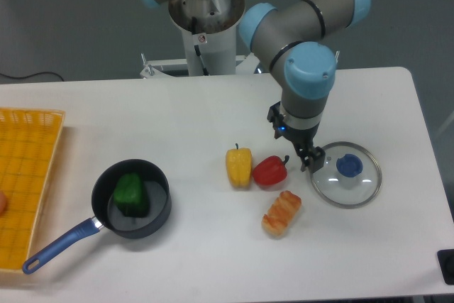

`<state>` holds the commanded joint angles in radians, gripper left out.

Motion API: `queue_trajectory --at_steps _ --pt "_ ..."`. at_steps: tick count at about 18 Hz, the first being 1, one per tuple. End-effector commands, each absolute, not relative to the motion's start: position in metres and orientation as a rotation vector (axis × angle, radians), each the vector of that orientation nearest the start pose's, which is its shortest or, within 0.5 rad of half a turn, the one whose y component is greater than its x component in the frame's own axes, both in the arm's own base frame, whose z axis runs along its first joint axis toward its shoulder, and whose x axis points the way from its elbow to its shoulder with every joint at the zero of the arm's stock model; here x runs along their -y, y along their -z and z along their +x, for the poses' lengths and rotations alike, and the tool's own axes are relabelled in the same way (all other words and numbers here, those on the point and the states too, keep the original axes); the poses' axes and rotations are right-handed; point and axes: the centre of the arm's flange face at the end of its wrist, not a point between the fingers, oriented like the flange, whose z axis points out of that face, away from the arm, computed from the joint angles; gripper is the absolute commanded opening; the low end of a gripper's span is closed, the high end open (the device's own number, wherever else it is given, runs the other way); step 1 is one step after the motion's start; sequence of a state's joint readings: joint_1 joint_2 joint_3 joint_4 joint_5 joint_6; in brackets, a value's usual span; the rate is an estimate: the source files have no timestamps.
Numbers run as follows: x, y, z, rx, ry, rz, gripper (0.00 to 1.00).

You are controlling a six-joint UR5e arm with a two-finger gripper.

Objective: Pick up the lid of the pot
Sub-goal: 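Move the gripper over the blue knob of the glass lid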

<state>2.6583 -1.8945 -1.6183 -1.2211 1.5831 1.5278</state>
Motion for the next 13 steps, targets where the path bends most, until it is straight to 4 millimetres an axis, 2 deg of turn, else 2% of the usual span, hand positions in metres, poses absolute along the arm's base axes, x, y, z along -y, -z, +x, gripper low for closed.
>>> queue_trajectory --at_steps 4,6,13 --pt "-0.387 -0.323 -0.475 -0.665 0.024 -3.084 1.00" --pt "-0.376 -0.323 -0.484 -0.637 0.026 -3.079 1.00" --pt "-0.351 -0.306 -0.511 -0.549 0.029 -3.080 1.00"
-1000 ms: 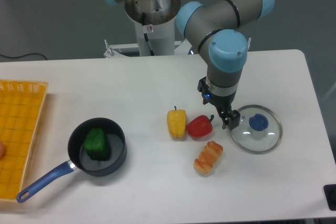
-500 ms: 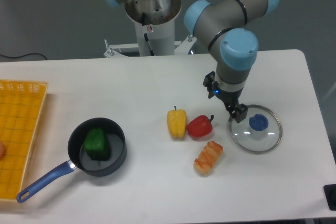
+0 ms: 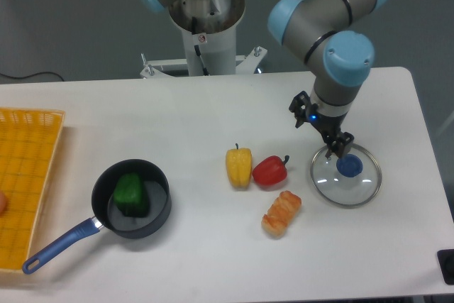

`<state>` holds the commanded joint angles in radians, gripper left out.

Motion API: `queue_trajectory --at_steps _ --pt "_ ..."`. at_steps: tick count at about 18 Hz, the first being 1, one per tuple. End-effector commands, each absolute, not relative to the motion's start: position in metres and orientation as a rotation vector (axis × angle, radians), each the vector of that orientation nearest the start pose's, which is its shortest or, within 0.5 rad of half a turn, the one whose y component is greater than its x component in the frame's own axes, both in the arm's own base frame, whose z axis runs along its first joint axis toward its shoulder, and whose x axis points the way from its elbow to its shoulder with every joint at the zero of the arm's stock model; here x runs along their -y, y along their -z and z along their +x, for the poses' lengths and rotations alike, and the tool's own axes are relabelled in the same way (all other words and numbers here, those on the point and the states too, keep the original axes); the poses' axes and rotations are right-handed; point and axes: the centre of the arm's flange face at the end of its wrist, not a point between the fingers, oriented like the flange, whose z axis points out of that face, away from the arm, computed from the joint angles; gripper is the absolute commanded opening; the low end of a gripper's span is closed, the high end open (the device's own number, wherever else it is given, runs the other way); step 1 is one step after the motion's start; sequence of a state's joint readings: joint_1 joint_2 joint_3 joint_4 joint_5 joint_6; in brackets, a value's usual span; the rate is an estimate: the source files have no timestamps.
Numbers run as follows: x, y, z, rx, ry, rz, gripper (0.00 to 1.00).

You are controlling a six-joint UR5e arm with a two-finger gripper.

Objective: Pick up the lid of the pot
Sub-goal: 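Move the gripper over the blue knob of the glass lid, then lower the open gripper around the blue knob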

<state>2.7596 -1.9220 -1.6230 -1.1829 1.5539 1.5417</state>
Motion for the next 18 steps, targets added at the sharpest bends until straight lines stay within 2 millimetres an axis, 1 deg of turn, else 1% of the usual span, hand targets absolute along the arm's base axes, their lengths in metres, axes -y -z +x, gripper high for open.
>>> queue_trajectory --at_steps 4,6,8,10,11,12,16,18 --pt "-0.356 -0.297 -0.524 -0.475 -0.028 -3.068 1.00" --pt "-0.354 -0.289 -0.530 -0.383 -0.013 -3.082 1.00" --pt "-0.350 -0.287 -0.544 -0.329 -0.020 -3.088 1.00" --pt "-0.348 -0.280 -0.555 -0.206 -0.009 -3.100 1.00" --pt "-0.343 -0.277 -0.562 -0.146 -0.008 -3.103 1.00" --pt "-0.339 -0.274 -0.566 -0.134 -0.002 -3.105 1.00" --pt "-0.331 -0.265 -0.571 -0.088 0.018 -3.112 1.00" --pt "-0.330 -0.265 -0.572 -0.074 0.019 -3.111 1.00"
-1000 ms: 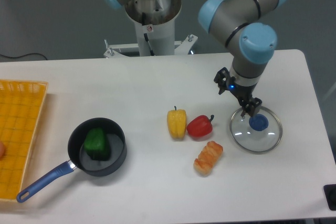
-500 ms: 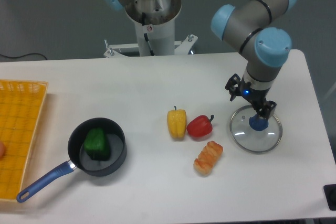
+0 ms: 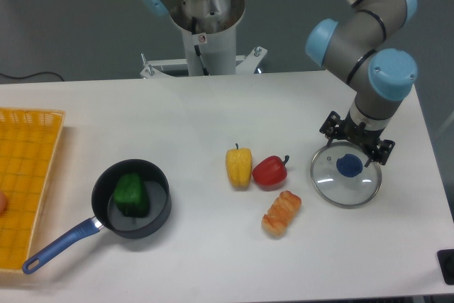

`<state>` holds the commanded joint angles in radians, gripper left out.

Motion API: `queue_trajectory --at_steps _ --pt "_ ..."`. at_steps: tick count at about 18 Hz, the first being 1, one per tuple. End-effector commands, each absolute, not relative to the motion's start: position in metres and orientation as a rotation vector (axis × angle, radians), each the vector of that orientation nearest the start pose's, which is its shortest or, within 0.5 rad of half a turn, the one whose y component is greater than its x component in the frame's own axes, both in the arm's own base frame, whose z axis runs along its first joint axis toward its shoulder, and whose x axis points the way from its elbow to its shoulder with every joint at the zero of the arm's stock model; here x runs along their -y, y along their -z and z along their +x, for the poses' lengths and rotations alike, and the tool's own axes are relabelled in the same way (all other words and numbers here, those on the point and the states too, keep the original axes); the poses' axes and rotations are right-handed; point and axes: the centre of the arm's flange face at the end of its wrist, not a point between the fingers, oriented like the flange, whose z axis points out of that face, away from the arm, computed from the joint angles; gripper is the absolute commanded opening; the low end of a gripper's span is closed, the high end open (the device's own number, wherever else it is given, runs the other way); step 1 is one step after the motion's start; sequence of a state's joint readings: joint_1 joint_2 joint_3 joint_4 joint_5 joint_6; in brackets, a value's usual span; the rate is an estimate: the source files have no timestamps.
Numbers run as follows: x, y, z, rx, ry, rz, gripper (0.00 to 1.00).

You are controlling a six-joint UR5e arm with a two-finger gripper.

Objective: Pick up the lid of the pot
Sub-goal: 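Lower the open gripper around the blue knob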

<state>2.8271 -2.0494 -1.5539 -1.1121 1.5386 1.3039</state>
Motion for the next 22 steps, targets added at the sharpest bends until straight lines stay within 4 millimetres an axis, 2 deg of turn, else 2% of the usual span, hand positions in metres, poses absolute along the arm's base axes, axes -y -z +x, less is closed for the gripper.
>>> queue_trajectory --at_steps 4,10,22 --pt "-0.329 -0.258 -0.573 -0.007 0.038 -3.115 1.00" --pt "-0.332 -0.245 -0.570 0.017 0.055 -3.117 1.00" --pt "-0.333 -0.224 -0.580 0.024 0.030 -3.114 1.00"
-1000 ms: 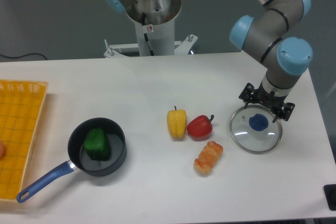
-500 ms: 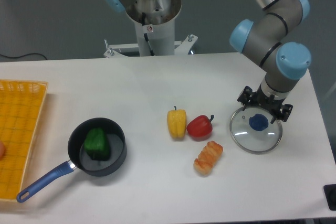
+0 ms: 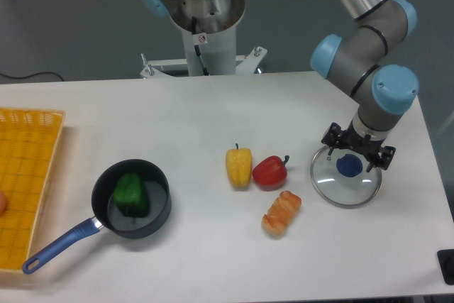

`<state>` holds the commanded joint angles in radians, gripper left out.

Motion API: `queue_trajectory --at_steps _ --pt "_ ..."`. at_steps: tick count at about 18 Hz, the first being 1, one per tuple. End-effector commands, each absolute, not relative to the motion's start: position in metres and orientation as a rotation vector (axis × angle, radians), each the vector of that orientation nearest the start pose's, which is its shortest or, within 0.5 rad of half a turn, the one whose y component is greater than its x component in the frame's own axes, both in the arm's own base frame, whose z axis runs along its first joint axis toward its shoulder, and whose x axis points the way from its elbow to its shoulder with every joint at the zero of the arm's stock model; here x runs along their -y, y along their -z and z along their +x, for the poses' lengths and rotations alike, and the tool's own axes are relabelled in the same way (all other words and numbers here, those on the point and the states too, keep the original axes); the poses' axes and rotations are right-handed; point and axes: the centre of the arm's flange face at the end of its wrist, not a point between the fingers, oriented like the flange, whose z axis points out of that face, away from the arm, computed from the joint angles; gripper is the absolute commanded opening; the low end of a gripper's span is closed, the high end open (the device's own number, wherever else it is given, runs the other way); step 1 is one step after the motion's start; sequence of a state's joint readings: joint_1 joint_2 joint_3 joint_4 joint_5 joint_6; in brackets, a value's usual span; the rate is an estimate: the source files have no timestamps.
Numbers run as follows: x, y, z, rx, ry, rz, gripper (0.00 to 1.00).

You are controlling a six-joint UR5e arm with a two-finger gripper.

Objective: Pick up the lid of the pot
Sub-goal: 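Lower the open gripper around the blue knob, then close the gripper on the blue knob of the lid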

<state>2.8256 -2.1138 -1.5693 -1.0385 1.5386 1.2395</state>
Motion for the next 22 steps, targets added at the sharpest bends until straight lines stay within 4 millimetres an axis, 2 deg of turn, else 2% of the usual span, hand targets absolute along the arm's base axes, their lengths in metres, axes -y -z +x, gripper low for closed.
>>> queue_trajectory --at_steps 12,22 --pt "-0.334 -0.207 -0.576 0.013 0.067 -3.123 1.00" --pt "-0.333 -0.205 -0.576 0.011 0.071 -3.120 0.91"
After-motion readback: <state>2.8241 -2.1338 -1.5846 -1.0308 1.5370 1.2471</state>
